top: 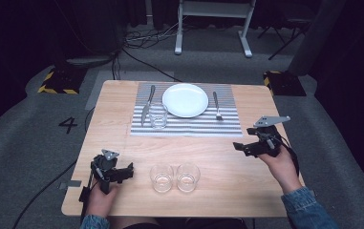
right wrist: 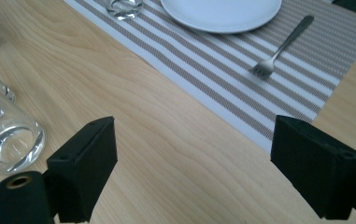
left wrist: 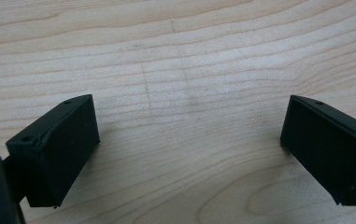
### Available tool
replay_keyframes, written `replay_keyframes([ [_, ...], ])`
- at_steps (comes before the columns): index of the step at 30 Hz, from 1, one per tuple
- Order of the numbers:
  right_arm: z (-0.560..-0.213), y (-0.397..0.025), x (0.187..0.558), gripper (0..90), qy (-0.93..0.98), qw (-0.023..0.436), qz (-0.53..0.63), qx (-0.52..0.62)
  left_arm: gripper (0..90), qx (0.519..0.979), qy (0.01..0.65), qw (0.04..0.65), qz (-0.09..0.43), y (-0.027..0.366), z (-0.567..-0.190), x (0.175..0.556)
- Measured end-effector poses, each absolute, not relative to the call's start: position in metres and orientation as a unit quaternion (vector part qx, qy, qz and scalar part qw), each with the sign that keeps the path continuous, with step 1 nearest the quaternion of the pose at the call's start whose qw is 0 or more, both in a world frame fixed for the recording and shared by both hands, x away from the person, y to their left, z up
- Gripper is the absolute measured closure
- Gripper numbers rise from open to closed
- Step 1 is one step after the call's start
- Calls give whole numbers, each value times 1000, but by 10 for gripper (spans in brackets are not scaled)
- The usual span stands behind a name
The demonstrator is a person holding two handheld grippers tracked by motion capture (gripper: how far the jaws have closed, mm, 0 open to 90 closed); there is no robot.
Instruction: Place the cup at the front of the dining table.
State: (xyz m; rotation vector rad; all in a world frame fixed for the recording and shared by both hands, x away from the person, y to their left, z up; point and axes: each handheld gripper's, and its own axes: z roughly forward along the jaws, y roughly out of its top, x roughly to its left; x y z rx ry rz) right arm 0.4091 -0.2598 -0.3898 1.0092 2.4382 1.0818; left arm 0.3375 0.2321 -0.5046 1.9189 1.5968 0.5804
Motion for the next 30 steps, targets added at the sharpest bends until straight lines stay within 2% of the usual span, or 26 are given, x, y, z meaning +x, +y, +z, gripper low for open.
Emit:
replay_keyframes([
  [15,-445,-289,388,153,834,117,365,397,46,718,597,285,217,232,-505,338],
  [30,-484,-296,368,154,834,109,354,408,46,718,597,285,217,232,-505,338],
])
